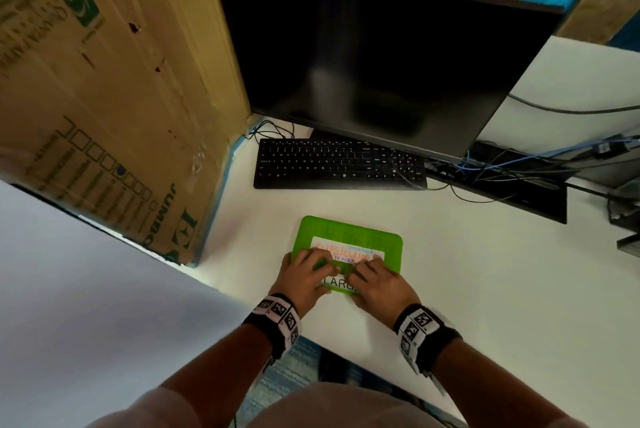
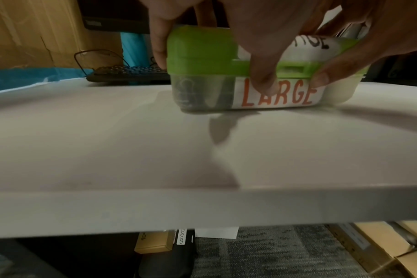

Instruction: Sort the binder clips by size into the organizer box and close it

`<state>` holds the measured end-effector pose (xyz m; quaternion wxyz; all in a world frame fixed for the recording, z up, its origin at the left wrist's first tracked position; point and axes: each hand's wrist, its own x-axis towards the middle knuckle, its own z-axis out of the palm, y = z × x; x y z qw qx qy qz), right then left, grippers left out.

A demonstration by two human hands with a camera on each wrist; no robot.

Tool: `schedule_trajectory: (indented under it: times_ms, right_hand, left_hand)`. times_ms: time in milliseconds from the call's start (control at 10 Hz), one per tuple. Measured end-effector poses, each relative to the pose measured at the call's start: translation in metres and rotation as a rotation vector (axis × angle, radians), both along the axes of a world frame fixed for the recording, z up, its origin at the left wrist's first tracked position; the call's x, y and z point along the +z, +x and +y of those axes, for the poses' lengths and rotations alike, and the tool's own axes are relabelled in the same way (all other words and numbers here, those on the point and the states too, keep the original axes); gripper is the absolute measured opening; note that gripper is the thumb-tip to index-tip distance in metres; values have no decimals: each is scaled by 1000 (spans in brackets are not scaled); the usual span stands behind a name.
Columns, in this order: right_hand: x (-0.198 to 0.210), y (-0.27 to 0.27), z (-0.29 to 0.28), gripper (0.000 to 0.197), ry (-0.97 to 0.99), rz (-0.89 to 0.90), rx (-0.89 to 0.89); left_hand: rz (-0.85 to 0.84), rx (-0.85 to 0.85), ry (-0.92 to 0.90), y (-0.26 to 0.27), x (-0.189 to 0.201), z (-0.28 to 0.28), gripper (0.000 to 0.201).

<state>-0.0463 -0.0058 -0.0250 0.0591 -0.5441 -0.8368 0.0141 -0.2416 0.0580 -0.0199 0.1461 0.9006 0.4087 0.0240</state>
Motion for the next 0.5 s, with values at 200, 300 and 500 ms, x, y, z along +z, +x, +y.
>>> schedule_trajectory:
  times_ms: [200,300,500]
  right_hand:
    - [7,2,1,44,44,30,3]
    - [16,-3,0,39,-3,12,-7]
    - [25,4,6,46,-211,27,11]
  left_hand:
    - [32,2,-29,1,1,4,43]
    - [58,-15,-119,0,6,3,40]
    - [-7,55,-94,6,16,1,40]
